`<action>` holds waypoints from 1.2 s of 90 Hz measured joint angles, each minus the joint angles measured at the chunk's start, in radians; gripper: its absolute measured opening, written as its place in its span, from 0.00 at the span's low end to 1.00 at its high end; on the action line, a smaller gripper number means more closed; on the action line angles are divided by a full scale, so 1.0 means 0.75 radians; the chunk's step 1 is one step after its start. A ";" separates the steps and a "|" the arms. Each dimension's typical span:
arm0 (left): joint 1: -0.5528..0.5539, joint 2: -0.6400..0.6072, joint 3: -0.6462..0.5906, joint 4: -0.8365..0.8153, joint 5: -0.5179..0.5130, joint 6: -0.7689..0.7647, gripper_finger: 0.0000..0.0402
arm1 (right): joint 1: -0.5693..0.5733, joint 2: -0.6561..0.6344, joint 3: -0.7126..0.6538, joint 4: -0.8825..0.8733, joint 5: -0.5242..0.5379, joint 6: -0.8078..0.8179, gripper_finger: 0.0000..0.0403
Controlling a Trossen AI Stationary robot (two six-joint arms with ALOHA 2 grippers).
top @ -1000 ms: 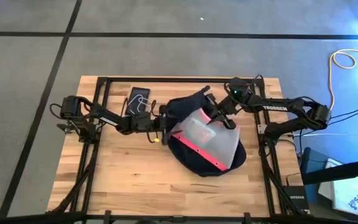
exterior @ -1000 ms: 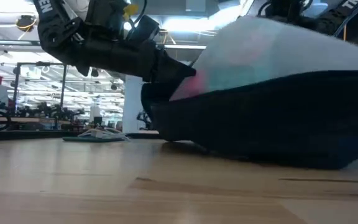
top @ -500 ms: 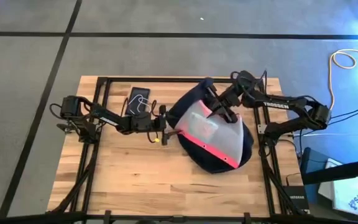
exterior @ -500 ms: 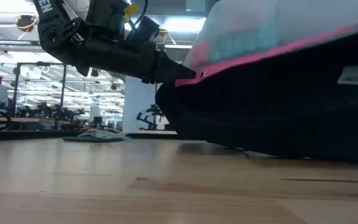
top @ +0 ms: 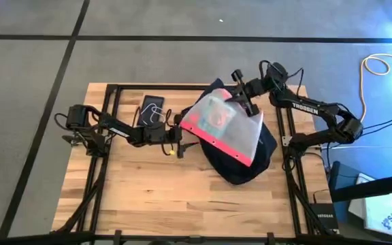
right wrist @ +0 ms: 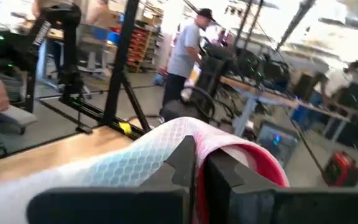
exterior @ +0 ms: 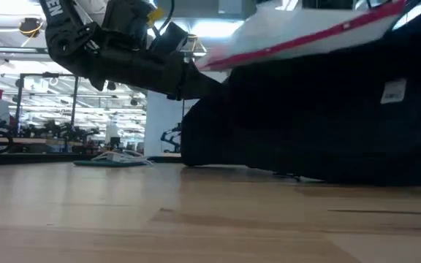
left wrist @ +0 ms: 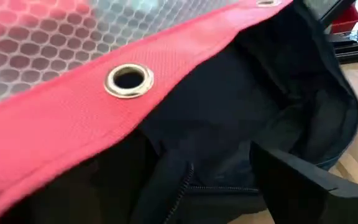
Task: Unpack backpack
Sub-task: Remove the transparent zip bag from the blue backpack
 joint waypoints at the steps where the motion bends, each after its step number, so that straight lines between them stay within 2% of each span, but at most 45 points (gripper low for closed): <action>1: 0.000 0.000 0.000 0.000 0.000 -0.001 0.68 | -0.001 0.000 -0.002 0.000 0.000 0.000 0.00; 8: -0.001 0.000 -0.001 0.000 0.001 -0.001 0.68 | -0.004 0.000 -0.006 -0.003 0.045 0.046 0.00; 19: 0.000 0.000 -0.001 0.005 0.000 -0.001 0.68 | -0.003 0.000 -0.006 -0.003 0.301 0.296 0.00; 37: -0.001 0.000 -0.001 0.010 -0.012 0.005 0.68 | 0.000 0.000 -0.008 -0.003 0.420 0.603 0.00; 54: 0.000 0.000 -0.001 0.017 -0.015 0.011 0.68 | -0.004 0.001 -0.008 -0.014 0.594 1.016 0.00; 69: 0.000 0.000 -0.001 0.017 -0.015 0.011 0.68 | -0.002 0.001 -0.009 -0.012 0.697 1.089 0.00; 108: 0.000 0.000 -0.001 0.013 -0.015 0.004 0.68 | -0.002 0.001 -0.009 0.009 0.920 1.109 0.00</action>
